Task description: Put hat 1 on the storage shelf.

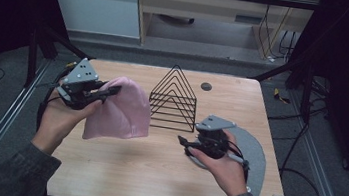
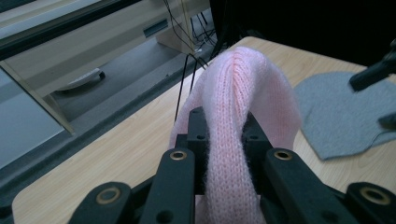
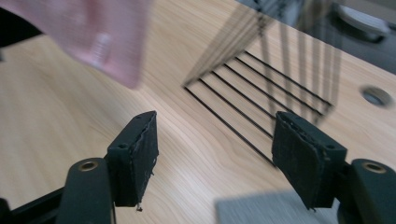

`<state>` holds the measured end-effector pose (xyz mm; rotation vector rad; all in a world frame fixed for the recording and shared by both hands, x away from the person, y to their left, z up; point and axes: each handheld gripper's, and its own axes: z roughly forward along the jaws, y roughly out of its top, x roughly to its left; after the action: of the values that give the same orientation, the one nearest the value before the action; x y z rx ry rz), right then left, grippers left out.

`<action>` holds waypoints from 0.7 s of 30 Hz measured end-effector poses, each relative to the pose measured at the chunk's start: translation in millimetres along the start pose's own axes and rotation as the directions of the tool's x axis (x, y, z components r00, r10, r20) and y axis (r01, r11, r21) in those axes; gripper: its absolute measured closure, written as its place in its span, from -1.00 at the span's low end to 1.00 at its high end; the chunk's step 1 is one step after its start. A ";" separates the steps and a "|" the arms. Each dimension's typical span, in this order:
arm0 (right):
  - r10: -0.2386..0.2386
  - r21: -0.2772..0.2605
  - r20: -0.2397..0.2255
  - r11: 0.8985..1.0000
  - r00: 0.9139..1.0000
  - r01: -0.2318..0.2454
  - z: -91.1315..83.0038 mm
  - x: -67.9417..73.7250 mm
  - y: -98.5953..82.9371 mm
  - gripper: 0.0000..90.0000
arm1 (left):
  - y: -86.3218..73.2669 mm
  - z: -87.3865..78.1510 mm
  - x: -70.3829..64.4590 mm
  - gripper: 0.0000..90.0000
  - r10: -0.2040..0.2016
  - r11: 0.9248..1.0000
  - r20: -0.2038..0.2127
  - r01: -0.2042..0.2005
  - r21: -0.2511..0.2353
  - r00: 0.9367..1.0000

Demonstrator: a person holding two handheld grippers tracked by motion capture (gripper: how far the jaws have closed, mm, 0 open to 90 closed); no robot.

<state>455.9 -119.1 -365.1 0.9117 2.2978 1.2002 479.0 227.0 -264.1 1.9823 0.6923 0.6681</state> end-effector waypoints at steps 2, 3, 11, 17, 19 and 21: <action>-0.026 -0.002 -0.038 1.000 0.999 0.026 8.2 9.1 14.6 -0.22 | 4.5 -1.0 0.4 0.75 0.008 1.000 -0.003 -0.008 -0.003 1.000; -0.042 0.001 -0.047 0.999 0.998 0.043 12.3 13.5 20.9 -0.22 | 6.4 -2.9 0.0 0.75 0.008 1.000 0.005 -0.008 0.005 1.000; -0.059 -0.002 -0.150 0.998 0.987 0.060 41.3 40.7 39.8 -0.16 | 10.9 -11.5 -2.2 0.74 0.012 1.000 0.023 -0.012 -0.009 1.000; -0.065 0.030 -0.196 0.997 0.979 0.072 61.1 50.2 39.1 -0.07 | 15.1 -13.4 -0.8 0.74 0.000 1.000 0.034 0.001 -0.022 0.999; -0.072 0.043 -0.199 0.996 0.977 0.082 68.7 50.9 39.9 -0.03 | 17.5 -15.8 -0.2 0.74 0.014 1.000 0.034 -0.014 -0.019 0.999; -0.067 0.049 -0.206 0.996 0.976 0.079 73.7 49.9 41.2 0.06 | 19.8 -17.0 -0.8 0.74 0.003 0.999 0.035 -0.002 -0.034 0.999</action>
<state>479.6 -24.3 -374.0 0.7458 2.5145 1.2547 470.8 227.6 -239.3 1.9594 0.6532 0.6413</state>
